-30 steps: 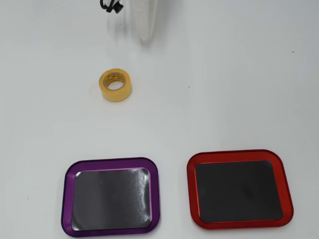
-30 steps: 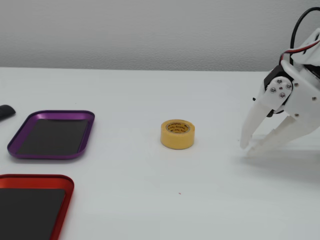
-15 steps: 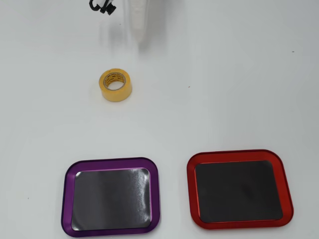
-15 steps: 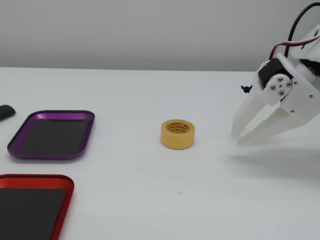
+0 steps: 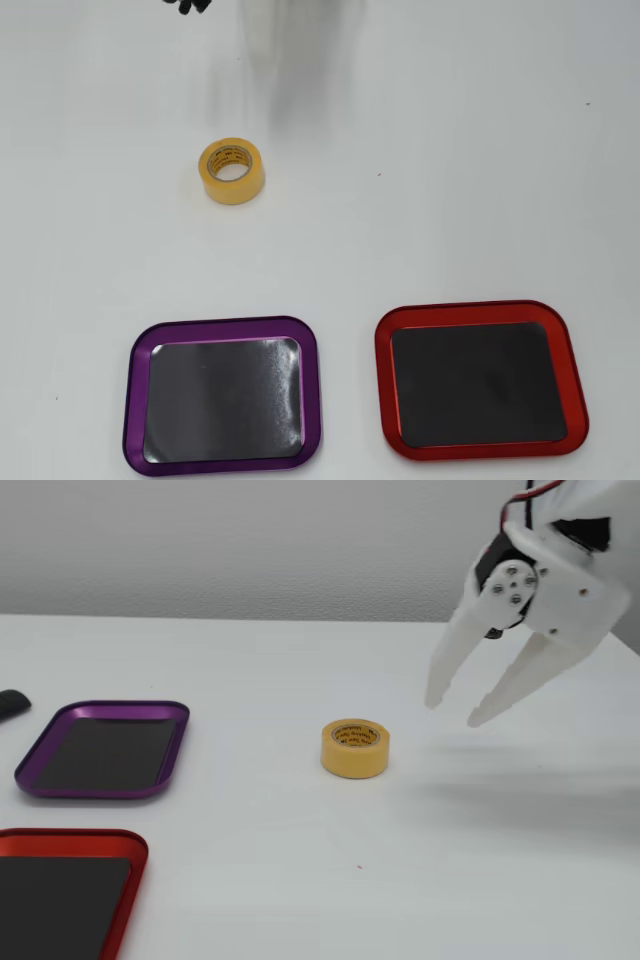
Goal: Grasp a tape and put it in the right purple dish.
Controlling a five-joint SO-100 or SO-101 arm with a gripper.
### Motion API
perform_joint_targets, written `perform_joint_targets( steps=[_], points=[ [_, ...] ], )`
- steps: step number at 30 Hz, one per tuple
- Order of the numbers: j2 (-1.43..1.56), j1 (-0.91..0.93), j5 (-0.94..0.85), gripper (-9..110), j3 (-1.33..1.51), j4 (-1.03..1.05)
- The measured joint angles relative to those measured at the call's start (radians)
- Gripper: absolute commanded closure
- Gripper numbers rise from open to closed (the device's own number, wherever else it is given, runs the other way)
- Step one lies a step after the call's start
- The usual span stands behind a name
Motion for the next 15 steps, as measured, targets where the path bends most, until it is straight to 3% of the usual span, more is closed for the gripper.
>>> perform_joint_targets(
  steps=[7, 15],
  points=[
    [-0.393, 0.003, -0.005, 86, -0.261, 0.026],
    [-0.534, 0.032, -0.006, 86, -0.276, -0.072]
  ],
)
